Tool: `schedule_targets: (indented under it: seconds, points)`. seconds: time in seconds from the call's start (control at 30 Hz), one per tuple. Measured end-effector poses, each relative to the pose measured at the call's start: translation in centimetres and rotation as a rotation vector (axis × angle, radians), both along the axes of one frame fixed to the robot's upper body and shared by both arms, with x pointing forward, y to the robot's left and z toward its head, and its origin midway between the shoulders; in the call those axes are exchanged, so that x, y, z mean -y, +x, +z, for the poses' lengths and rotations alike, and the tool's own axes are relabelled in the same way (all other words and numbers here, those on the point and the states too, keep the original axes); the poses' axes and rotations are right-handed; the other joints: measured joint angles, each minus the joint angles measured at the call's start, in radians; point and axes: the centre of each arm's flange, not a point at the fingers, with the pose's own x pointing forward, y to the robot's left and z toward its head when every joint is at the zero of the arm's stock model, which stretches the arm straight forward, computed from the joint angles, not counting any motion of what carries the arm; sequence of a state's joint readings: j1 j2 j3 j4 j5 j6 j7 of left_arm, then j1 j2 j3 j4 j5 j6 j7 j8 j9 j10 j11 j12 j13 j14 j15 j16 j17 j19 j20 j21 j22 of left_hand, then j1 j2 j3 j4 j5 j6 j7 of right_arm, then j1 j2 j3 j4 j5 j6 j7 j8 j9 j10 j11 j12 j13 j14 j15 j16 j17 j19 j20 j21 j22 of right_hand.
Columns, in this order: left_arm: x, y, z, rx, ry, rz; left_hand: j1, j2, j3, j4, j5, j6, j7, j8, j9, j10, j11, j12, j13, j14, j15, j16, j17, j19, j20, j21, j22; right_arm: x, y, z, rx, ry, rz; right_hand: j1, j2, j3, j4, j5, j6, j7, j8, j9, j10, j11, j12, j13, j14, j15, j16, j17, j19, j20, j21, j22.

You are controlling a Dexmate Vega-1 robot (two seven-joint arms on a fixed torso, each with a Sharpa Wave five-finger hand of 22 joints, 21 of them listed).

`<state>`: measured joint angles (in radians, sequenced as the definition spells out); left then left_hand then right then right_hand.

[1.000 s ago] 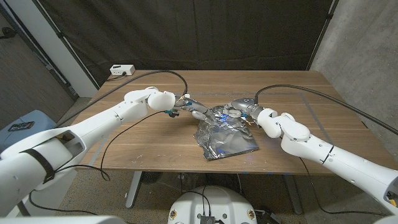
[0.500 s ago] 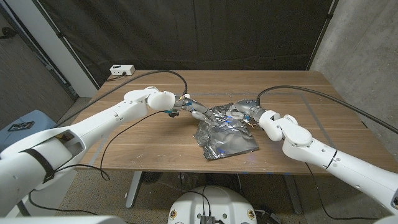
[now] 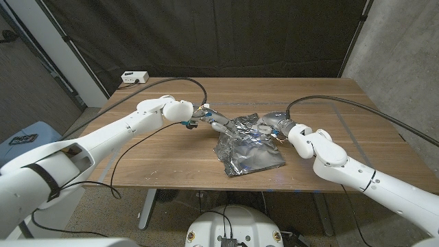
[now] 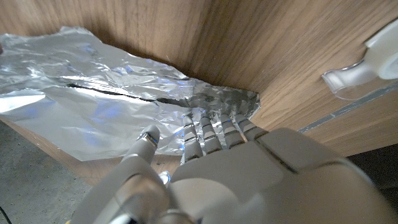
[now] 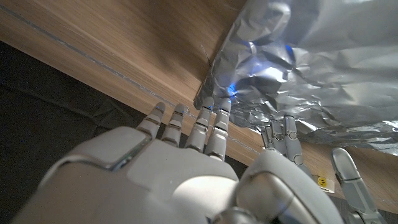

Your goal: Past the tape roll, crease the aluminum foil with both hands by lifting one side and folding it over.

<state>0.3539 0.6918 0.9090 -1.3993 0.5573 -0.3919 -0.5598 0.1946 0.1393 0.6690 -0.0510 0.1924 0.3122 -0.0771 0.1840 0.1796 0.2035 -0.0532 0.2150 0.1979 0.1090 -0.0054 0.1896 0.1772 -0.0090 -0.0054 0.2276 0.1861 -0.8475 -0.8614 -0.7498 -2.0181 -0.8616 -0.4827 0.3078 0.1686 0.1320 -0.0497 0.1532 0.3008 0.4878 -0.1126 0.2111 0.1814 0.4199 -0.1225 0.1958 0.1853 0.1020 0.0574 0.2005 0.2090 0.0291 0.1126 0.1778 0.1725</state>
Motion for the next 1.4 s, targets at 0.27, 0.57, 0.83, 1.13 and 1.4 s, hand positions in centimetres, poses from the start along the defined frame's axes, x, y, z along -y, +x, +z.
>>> schedule_targets:
  seconds: [0.27, 0.57, 0.83, 1.13, 1.4]
  points:
    - [-0.2, 0.1, -0.1, 0.001, 0.0, 0.011, 0.0, 0.0, 0.0, 0.0, 0.0, 0.0, 0.0, 0.0, 0.0, 0.0, 0.0, 0.004, 0.0, 0.0, 0.0, 0.0, 0.0, 0.0, 0.0, -0.007, 0.0, -0.1, -0.4, -0.4, -0.021, 0.026, -0.014, 0.0, 0.0, 0.0, 0.0, 0.0, 0.0, 0.0, 0.0, 0.0, 0.003, -0.003, 0.0, 0.0, 0.0, 0.0, 0.0, 0.0, 0.004, 0.004, 0.005, 0.0]
    - [-0.3, 0.1, -0.2, 0.002, 0.002, 0.019, 0.0, 0.0, 0.0, 0.0, 0.0, -0.002, -0.002, 0.0, 0.0, 0.0, 0.0, 0.004, 0.0, 0.0, 0.0, 0.0, 0.0, 0.0, 0.0, -0.007, 0.0, -0.2, -0.8, -0.9, -0.043, 0.057, -0.029, 0.0, 0.0, 0.0, 0.0, 0.0, 0.0, 0.0, 0.0, 0.0, 0.003, -0.003, 0.0, 0.0, 0.0, 0.0, 0.0, 0.0, 0.004, 0.004, 0.005, 0.0]
    - [-0.3, 0.1, -0.2, 0.003, 0.001, 0.022, 0.0, 0.0, 0.0, 0.0, 0.0, -0.002, -0.002, 0.0, 0.0, 0.0, 0.0, 0.004, 0.0, 0.0, 0.0, 0.0, 0.0, 0.0, 0.0, -0.007, 0.0, -0.1, -0.8, -1.4, -0.049, 0.074, -0.033, 0.0, 0.0, 0.002, -0.002, 0.0, 0.0, 0.0, 0.0, 0.0, 0.003, -0.003, 0.0, 0.0, 0.0, 0.0, 0.0, -0.005, 0.004, 0.004, 0.005, 0.0]
    - [-0.2, 0.0, -0.2, 0.007, 0.002, 0.023, 0.0, 0.0, 0.0, 0.0, 0.0, -0.002, -0.002, 0.0, 0.0, 0.0, 0.0, 0.004, 0.0, 0.0, 0.0, 0.0, 0.0, 0.0, 0.0, -0.007, 0.0, 0.1, -0.5, -1.8, -0.049, 0.089, -0.033, 0.0, 0.0, 0.0, -0.006, 0.0, 0.0, 0.0, 0.0, 0.0, 0.003, -0.003, 0.0, 0.0, 0.0, 0.0, 0.007, -0.004, 0.011, 0.011, 0.005, 0.0]
    - [-0.2, 0.1, -0.1, 0.009, 0.006, 0.025, 0.0, 0.0, 0.0, 0.0, 0.0, -0.004, -0.003, 0.0, -0.001, 0.0, 0.0, 0.003, 0.0, 0.0, 0.0, 0.0, 0.0, 0.0, 0.0, -0.007, 0.0, -0.1, -0.7, -1.5, -0.04, 0.094, -0.029, 0.0, 0.0, 0.002, -0.008, 0.0, 0.0, 0.0, 0.0, 0.0, 0.003, -0.003, 0.0, 0.0, 0.0, 0.0, 0.007, -0.004, 0.011, 0.011, 0.005, 0.0]
